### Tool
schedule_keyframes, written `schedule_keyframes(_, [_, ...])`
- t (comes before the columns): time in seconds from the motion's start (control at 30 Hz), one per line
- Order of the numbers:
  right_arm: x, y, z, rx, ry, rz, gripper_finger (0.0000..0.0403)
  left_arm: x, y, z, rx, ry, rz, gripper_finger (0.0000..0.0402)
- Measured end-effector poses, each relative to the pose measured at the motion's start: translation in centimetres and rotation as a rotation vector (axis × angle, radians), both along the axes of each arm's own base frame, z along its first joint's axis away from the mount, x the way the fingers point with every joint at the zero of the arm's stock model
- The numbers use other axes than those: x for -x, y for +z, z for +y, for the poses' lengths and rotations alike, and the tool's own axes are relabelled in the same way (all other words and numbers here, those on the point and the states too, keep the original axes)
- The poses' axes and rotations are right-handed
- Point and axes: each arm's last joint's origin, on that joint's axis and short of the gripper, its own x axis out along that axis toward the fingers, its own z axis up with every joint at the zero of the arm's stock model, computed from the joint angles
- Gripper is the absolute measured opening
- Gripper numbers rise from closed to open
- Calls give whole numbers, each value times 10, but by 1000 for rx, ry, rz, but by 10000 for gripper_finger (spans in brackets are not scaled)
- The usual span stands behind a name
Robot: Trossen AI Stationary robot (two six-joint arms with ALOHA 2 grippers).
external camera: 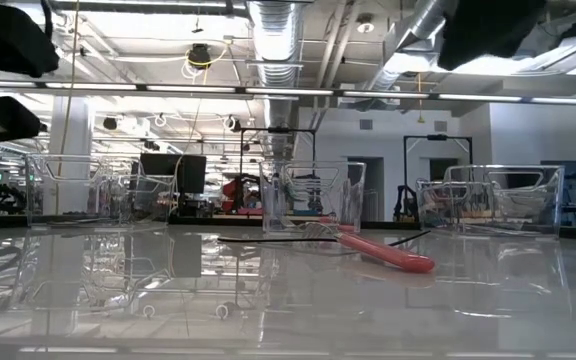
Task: Sort silverware by color (type)
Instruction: Put the iridescent fork into the right transparent bin
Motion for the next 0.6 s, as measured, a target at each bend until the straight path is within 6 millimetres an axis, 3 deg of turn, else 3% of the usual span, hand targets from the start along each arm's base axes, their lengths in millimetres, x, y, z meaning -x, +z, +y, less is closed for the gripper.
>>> schedule_keyframes(0.17, [0, 0, 4, -14, 9, -21, 264, -13, 7, -29, 81, -166, -236, 162])
schedule_keyframes(0.3, [1, 0, 5, -17, 10, -22, 264, -21, 7, -48, 1, -295, -438, 162])
schedule_keyframes(0.47, [1, 0, 5, -24, 0, -19, 264, -32, -7, -54, -114, -332, -463, 162])
schedule_keyframes(0.6, [3, 0, 6, -34, 16, -3, 264, -48, -7, -66, -182, -412, -460, 162])
